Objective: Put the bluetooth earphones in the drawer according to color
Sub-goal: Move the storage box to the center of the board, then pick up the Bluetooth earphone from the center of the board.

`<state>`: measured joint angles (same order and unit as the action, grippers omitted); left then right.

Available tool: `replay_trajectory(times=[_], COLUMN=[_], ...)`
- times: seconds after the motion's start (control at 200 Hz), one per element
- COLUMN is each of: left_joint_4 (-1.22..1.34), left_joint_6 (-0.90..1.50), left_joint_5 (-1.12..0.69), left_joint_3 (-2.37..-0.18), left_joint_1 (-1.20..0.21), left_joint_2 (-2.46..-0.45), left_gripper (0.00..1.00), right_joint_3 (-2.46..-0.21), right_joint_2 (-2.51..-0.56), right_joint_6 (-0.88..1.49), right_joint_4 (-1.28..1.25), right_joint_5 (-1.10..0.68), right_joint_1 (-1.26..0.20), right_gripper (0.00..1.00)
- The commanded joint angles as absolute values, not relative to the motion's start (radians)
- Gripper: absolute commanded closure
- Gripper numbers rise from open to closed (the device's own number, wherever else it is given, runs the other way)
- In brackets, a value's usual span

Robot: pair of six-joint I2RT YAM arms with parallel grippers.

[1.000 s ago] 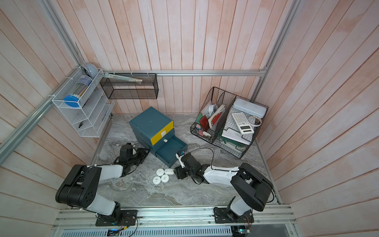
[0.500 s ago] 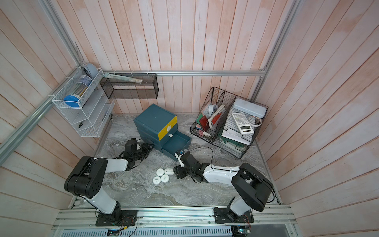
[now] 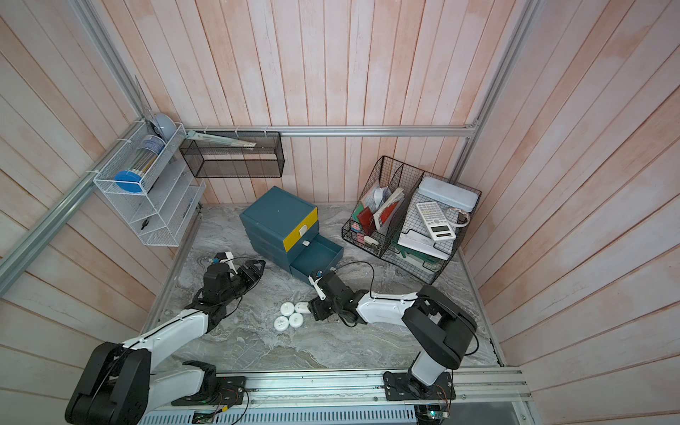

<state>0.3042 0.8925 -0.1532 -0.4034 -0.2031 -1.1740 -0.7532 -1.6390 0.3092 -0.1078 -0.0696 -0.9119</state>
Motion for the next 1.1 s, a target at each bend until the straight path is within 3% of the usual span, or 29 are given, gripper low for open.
replay_trajectory(times=[0.0, 0.49, 0.835, 1.095], left_joint_4=[0.271, 0.271, 0.262, 0.232], left_joint_6=[0.839, 0.778, 0.750, 0.735], left_joint_5=[-0.074, -0.045, -0.004, 0.037], left_joint_3=[-0.360, -0.331, -0.310, -0.307], left_joint_1=[-0.199, -0.198, -0.196, -0.195], left_joint_2=[-1.126, -1.063, -1.000, -0.938], left_gripper=[0.16, 0.14, 0.13, 0.00], right_joint_3=[-0.795, -0.890, -0.935, -0.972], right_joint_2=[-1.677, -1.749, -1.730, -1.782], right_joint_6=[0.287, 0.292, 0.337, 0.282], right_joint_4=[-0.087, 0.035, 0.116, 0.110], right_joint_5=[-0.070, -0.040, 0.059, 0.062], right_joint_1=[-0.925, -1.042, -1.040, -1.037], right_gripper=[0.32, 0.32, 0.30, 0.27])
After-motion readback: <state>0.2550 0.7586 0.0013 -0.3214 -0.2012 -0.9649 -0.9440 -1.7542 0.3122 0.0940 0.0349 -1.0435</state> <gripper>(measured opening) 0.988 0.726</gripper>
